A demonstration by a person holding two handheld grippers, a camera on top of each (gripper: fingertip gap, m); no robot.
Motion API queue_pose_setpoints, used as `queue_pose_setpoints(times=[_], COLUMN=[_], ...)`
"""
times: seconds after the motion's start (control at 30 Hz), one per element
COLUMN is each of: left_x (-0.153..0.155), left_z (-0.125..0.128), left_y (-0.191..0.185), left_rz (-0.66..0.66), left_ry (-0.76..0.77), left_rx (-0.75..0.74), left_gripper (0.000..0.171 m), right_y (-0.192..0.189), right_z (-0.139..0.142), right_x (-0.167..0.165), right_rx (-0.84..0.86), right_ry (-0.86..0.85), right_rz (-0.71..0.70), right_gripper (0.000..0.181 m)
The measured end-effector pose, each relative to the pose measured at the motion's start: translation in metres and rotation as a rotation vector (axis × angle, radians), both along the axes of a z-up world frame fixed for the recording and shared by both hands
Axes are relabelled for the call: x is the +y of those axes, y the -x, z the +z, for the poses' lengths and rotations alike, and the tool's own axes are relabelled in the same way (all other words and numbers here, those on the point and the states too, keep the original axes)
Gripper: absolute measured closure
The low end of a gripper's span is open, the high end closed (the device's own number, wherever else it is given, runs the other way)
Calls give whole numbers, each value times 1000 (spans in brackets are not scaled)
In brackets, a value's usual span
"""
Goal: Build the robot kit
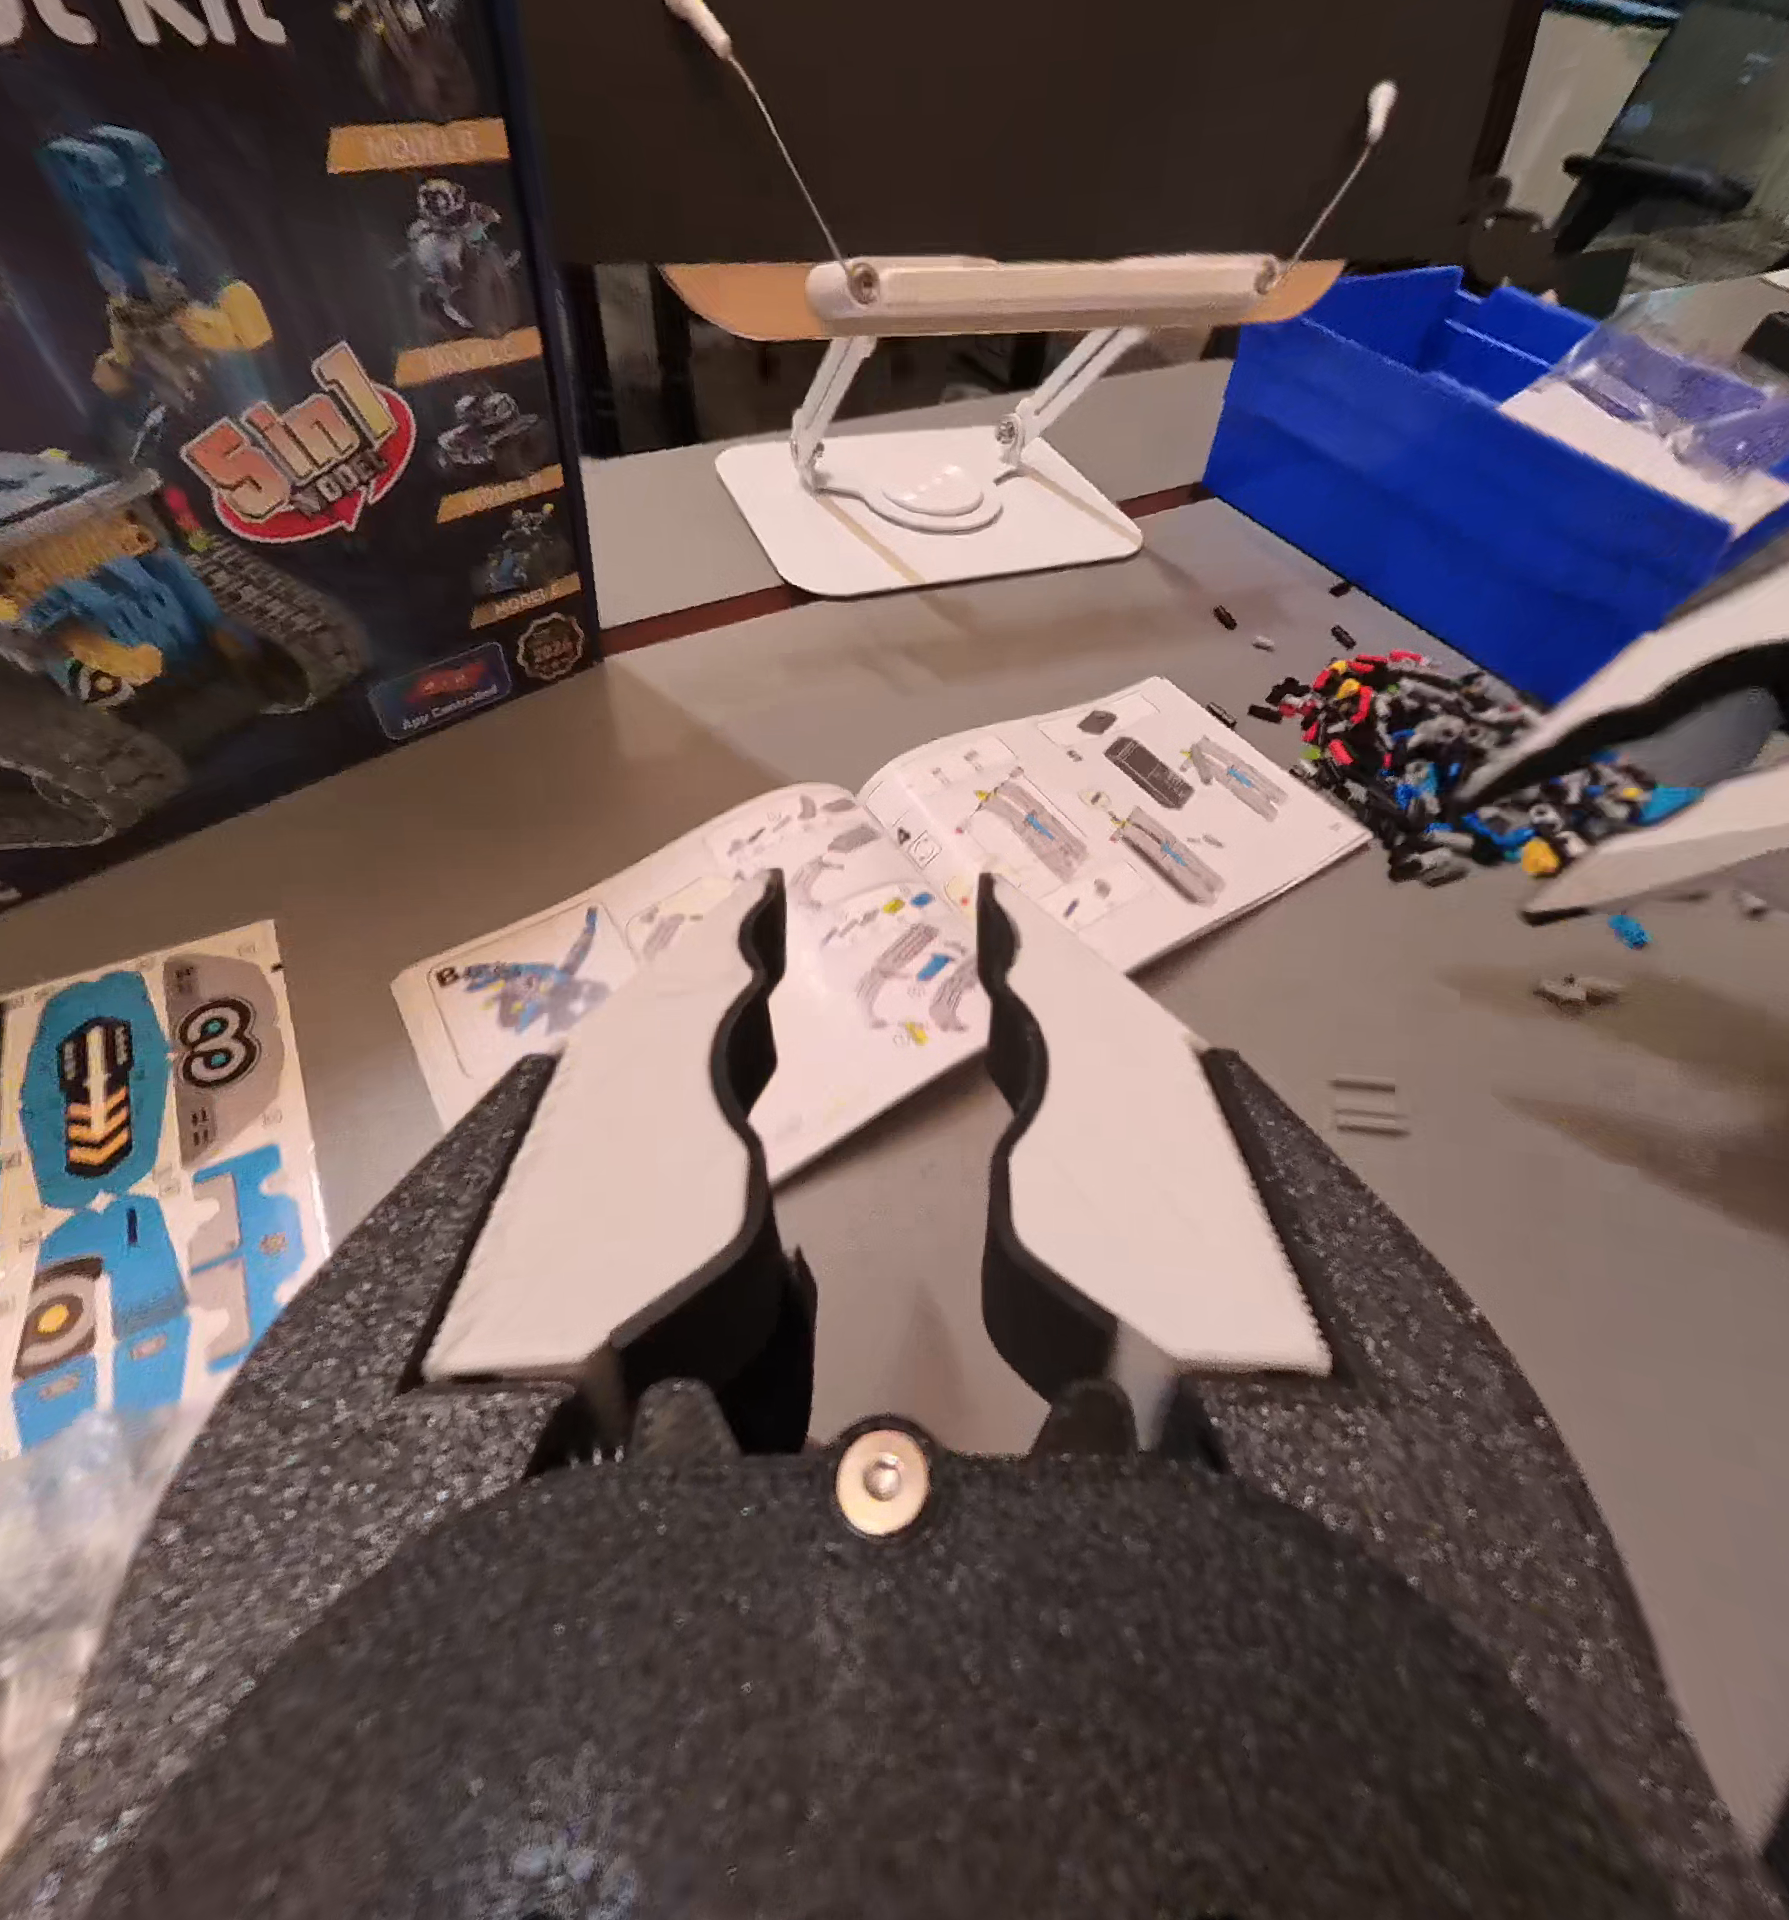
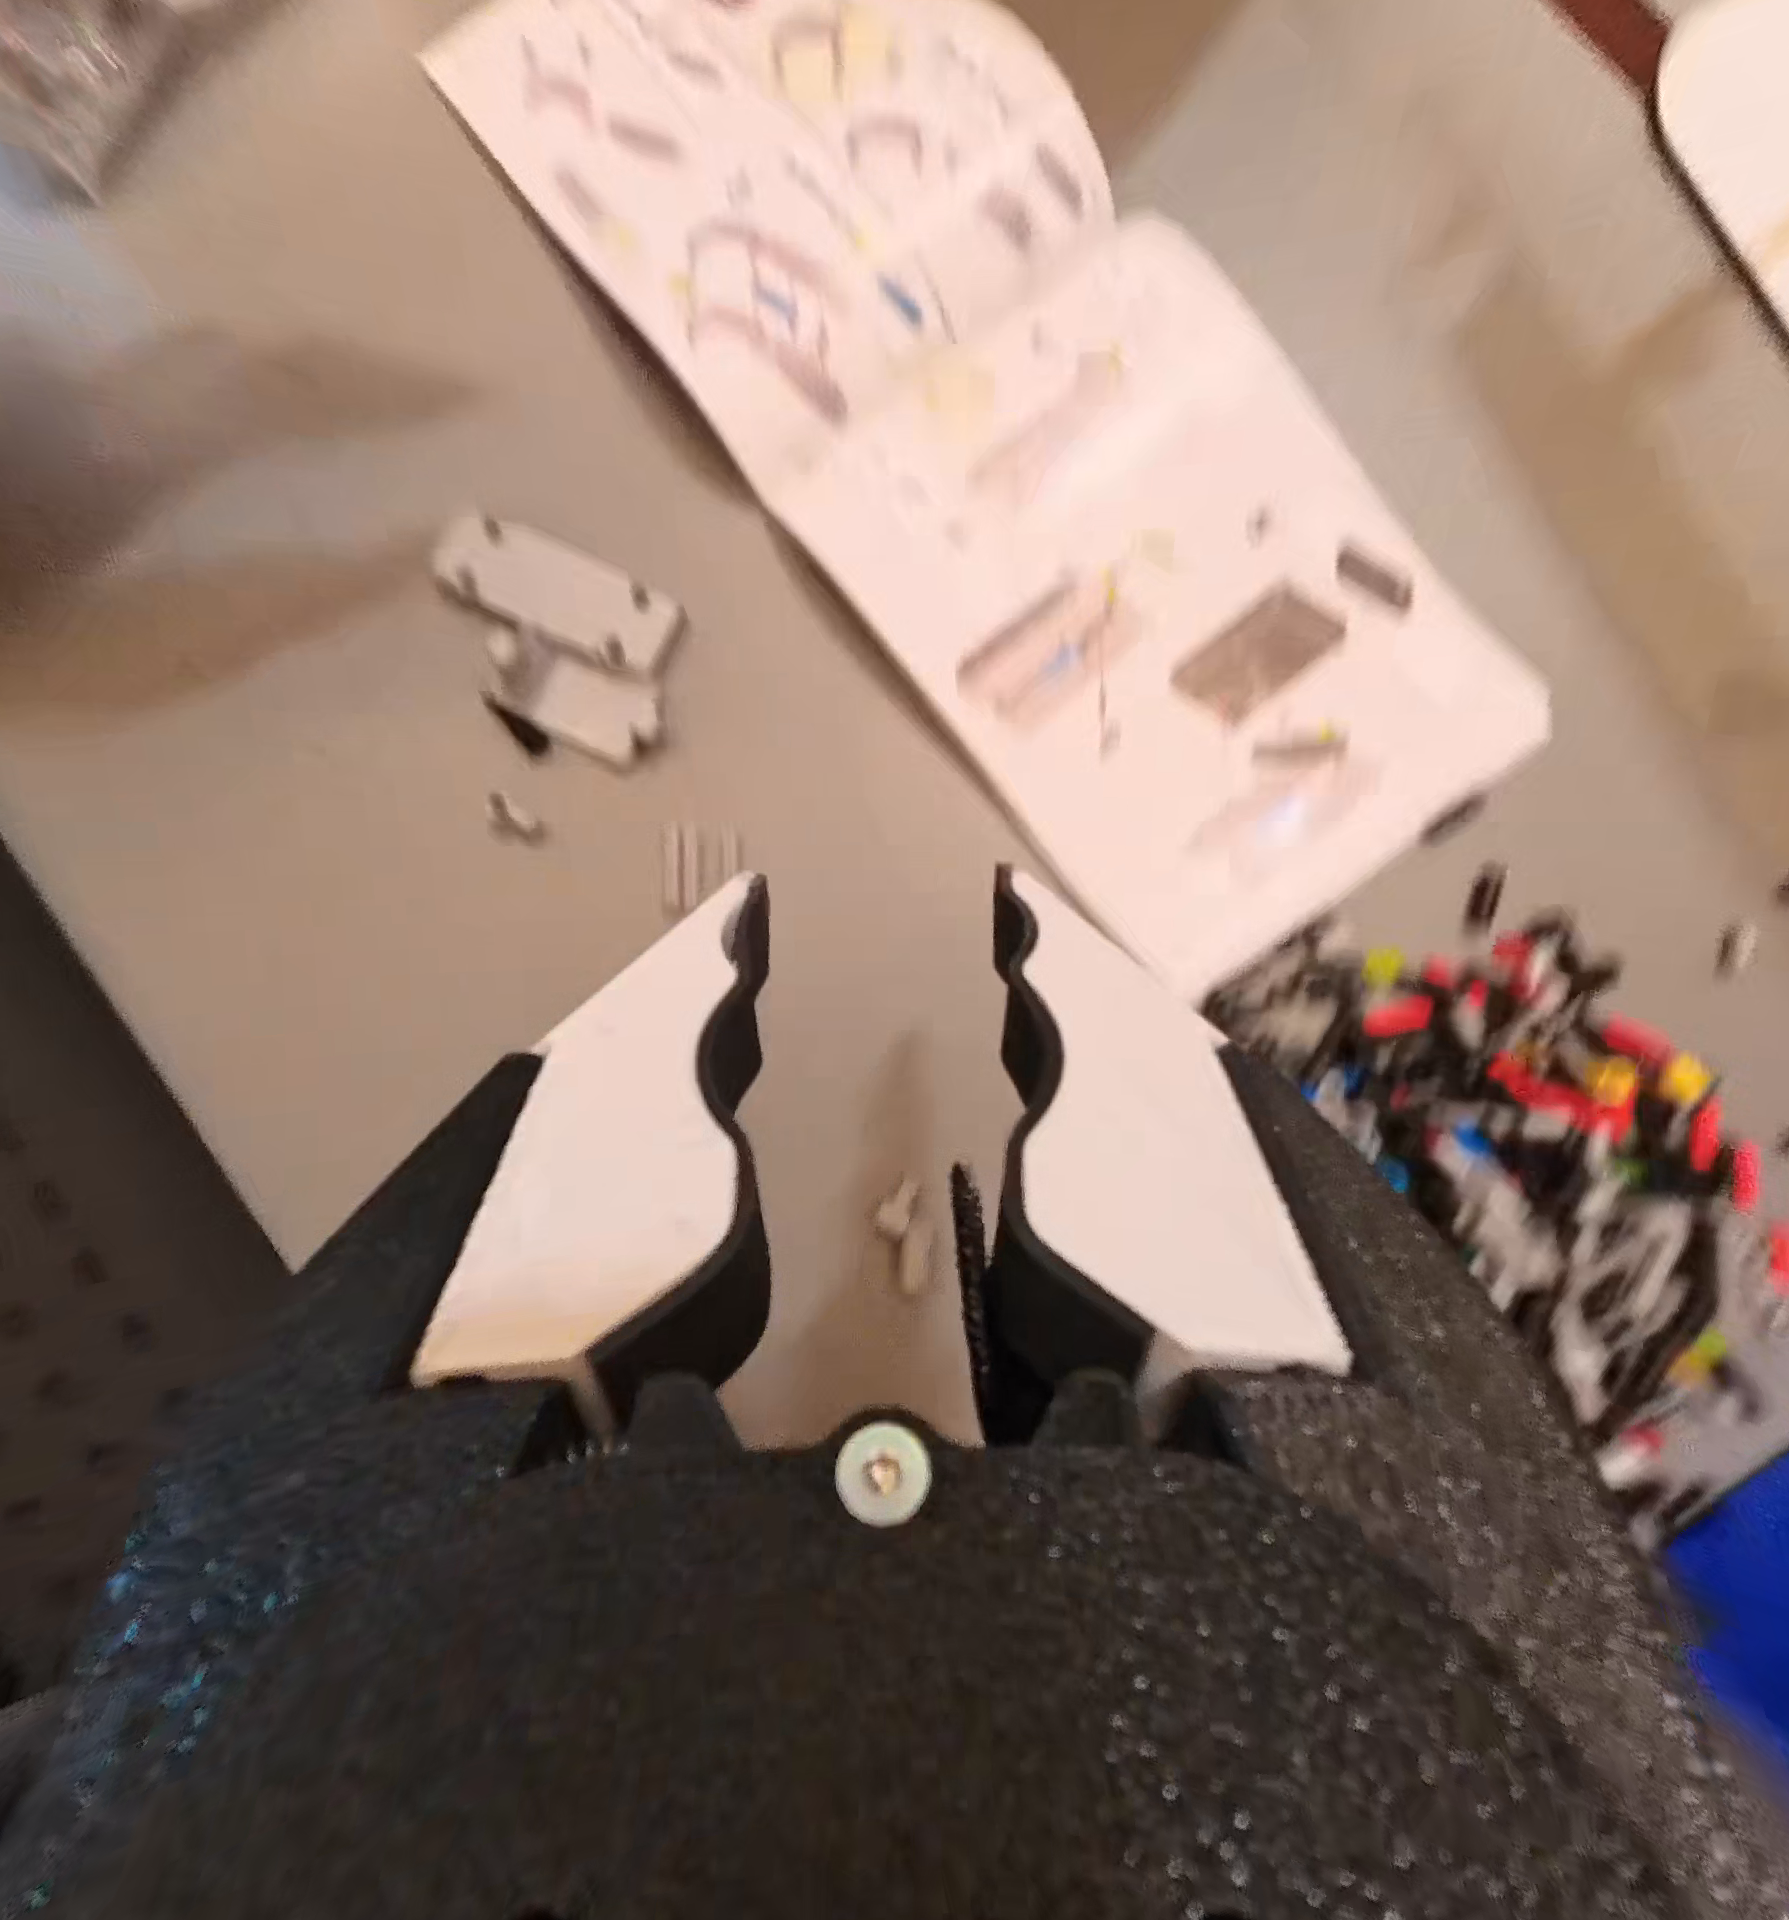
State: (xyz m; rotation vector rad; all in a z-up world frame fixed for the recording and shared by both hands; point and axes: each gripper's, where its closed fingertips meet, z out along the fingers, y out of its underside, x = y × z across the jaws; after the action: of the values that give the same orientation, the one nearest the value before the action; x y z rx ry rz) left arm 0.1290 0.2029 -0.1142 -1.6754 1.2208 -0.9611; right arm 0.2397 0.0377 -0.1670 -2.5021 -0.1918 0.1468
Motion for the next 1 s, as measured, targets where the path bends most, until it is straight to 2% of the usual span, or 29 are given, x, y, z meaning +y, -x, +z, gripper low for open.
queue_pose_setpoints(times=[0.13, 0.23, 0.37, 0.5, 0.6, 0.77, 0.83, 0.87, 0.93, 1.0], left_x=[-5, -4, -4, -13, -17, -18, -18, -18, -18, -17], left_z=[-23, -30, -28, -29, -30, -33, -34, -34, -35, -38], left_y=[22, 26, 22, 21, 19, 18, 17, 17, 17, 16], left_rz=[27, 30, 19, 0, -14, -21, -22, -23, -23, -19], left_ry=[5, 50, 27, -5, -9, -9, -12, -13, -13, -10], left_rx=[-85, -69, -77, -70, -63, -48, -43, -42, -37, -22], left_gripper=[141, 141, 141, 142, 143, 144, 144, 144, 144, 144], right_y=[-7, -20, -14, -15, -18, -24, -33, -40, -77, -107], right_z=[-39, -51, -57, -63, -65, -64, -59, -52, -32, -19], right_x=[-66, -86, -85, -82, -78, -79, -77, -74, -71, -65], right_rx=[15, -41, 41, 10, -36, -33, -42, -51, -138, -143], right_ry=[-30, -90, -92, -91, -100, -111, -120, -136, -170, -166], right_rz=[-174, -251, -269, -291, -300, -308, -317, -323, -381, -419], right_gripper=[139, 143, 145, 150, 163, 167, 167, 181, 181, 181])
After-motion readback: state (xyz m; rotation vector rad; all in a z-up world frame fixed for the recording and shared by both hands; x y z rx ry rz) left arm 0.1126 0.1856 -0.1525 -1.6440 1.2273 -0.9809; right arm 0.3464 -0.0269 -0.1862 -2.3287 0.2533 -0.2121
